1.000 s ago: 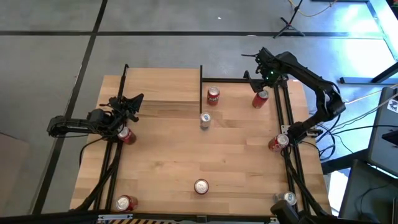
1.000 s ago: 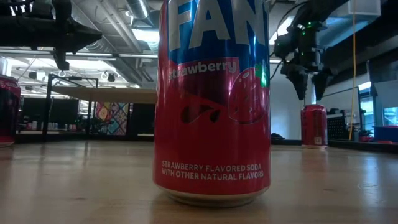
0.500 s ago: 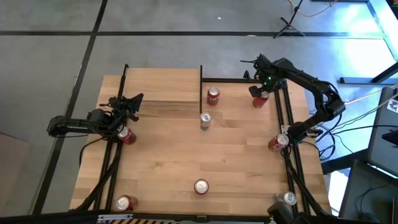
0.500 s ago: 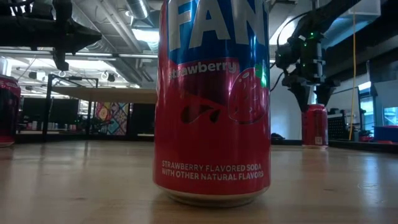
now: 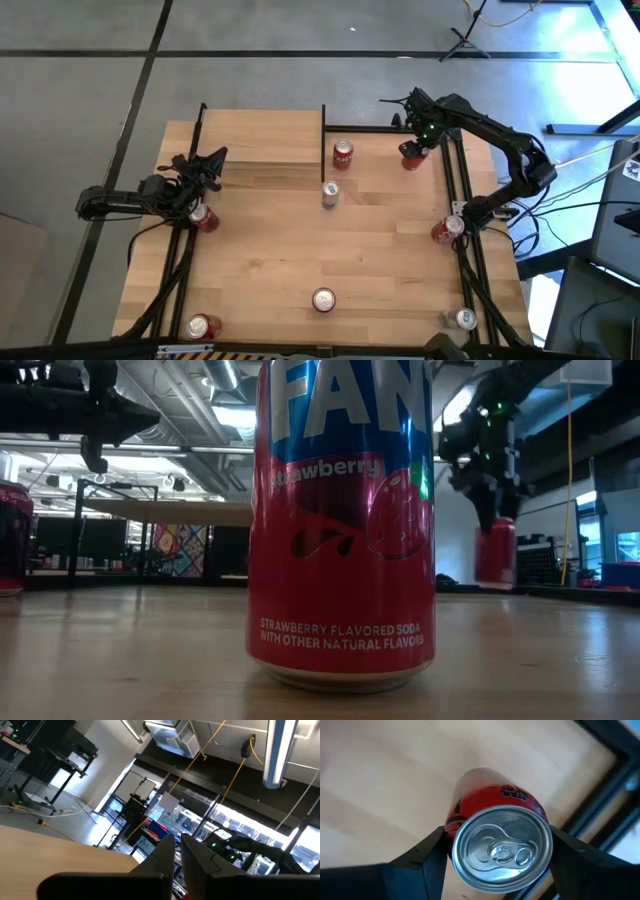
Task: Place canned beverage on shelf
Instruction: Put the top red black soda can on the shelf
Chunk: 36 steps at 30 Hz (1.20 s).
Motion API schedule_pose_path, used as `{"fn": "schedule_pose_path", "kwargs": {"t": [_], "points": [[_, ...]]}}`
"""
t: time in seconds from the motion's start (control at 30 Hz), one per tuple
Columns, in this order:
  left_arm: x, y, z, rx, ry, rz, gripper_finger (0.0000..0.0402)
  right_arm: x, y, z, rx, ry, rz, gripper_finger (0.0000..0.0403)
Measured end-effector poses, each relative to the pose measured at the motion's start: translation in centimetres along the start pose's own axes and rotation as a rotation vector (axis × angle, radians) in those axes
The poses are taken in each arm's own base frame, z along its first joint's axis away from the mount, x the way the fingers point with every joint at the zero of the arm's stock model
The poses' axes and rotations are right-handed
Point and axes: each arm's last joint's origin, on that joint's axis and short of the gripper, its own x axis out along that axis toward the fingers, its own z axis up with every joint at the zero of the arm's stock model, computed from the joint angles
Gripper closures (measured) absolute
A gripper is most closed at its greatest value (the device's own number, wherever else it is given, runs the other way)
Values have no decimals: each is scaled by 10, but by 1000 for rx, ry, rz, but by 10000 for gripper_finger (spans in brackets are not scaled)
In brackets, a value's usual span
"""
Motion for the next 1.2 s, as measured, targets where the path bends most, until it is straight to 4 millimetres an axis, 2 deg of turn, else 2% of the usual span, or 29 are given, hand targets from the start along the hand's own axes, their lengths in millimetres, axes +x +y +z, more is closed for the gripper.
{"fn": "schedule_pose_path", "kwargs": {"t": [0.1, 0.23, 0.47, 0.63, 0.73, 0.93, 1.07, 1.2], "points": [[0, 0, 0, 3, 4, -6, 353, -16, 20, 5, -111, -48, 37, 149], [2, -3, 3, 35, 37, -6, 307, -51, 44, 13, -219, -174, 72, 149], [5, -14, 23, 72, 77, -15, 233, -124, 66, 26, -293, -408, 133, 149], [7, -20, 35, 79, 92, -41, 210, -159, 84, 44, -336, -518, 165, 149], [8, -21, 35, 105, 116, -34, 206, -168, 96, 56, -377, -537, 170, 149], [12, -24, 29, 123, 150, -18, 190, -169, 120, 81, -420, -541, 189, 149], [16, -28, 26, 126, 190, -43, 173, -170, 135, 85, -476, -570, 230, 149], [24, -42, 33, 174, 213, -84, 165, -174, 150, 84, -528, -621, 307, 149]]}}
